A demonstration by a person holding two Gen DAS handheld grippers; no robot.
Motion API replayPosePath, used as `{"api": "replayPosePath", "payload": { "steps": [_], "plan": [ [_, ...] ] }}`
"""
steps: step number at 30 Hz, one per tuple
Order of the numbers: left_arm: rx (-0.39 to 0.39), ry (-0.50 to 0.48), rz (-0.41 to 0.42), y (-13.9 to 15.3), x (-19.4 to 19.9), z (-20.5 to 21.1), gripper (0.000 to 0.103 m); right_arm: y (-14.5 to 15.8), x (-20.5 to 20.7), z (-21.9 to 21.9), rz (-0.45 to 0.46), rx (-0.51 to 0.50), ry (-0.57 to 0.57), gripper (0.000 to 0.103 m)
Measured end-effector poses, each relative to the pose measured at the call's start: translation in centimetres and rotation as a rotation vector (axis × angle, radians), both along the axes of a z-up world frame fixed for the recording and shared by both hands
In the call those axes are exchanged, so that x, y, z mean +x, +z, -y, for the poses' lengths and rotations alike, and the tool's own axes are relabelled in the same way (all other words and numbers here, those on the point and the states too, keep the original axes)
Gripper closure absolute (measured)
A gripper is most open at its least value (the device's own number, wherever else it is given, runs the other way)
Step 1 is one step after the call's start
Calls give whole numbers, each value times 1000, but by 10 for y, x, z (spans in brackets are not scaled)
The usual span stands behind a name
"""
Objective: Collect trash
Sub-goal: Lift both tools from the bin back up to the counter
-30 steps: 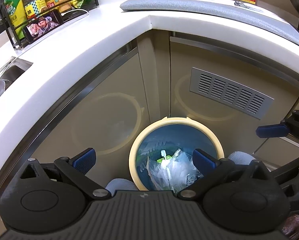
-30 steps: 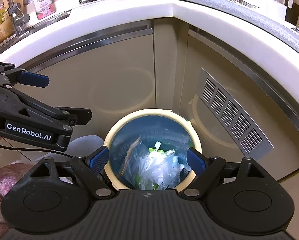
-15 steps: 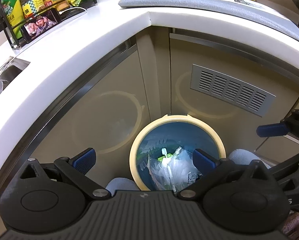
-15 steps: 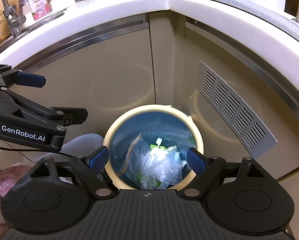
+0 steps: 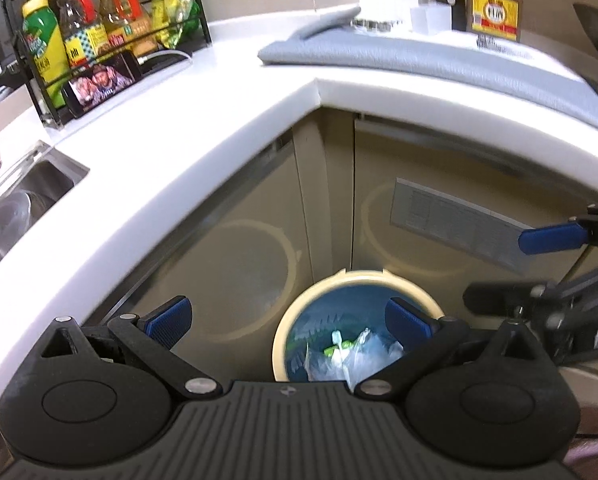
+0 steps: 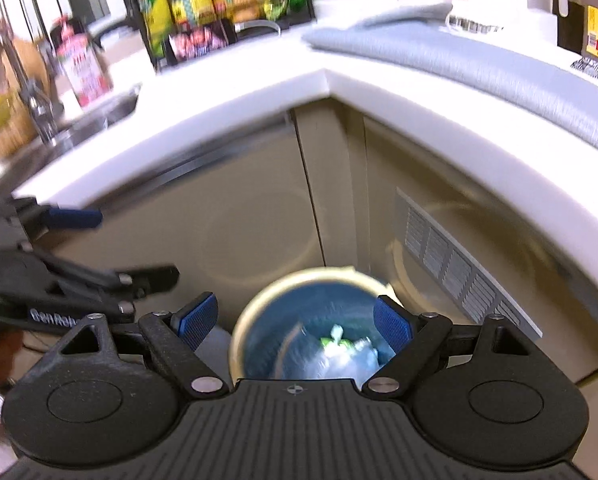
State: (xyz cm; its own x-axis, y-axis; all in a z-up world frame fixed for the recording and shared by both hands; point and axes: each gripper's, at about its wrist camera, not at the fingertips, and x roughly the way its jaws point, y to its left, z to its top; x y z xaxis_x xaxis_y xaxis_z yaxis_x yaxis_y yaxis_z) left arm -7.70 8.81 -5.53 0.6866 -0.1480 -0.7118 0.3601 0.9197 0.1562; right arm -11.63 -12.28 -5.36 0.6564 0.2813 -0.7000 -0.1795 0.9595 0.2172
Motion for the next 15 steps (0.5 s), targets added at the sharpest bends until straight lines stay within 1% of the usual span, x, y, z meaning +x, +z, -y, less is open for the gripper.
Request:
{"api": "replayPosePath", "payload": {
  "steps": [7, 12, 15],
  "plan": [
    [-57, 20, 21, 27, 6, -5, 0, 32, 16, 22, 66, 43, -37, 14],
    [-71, 28, 45, 42, 10, -8, 0, 55, 30, 40, 134, 36, -85, 13],
    [-88, 38, 52, 48, 12, -12, 0, 71, 45, 50, 195, 9, -131, 12]
  ]
}}
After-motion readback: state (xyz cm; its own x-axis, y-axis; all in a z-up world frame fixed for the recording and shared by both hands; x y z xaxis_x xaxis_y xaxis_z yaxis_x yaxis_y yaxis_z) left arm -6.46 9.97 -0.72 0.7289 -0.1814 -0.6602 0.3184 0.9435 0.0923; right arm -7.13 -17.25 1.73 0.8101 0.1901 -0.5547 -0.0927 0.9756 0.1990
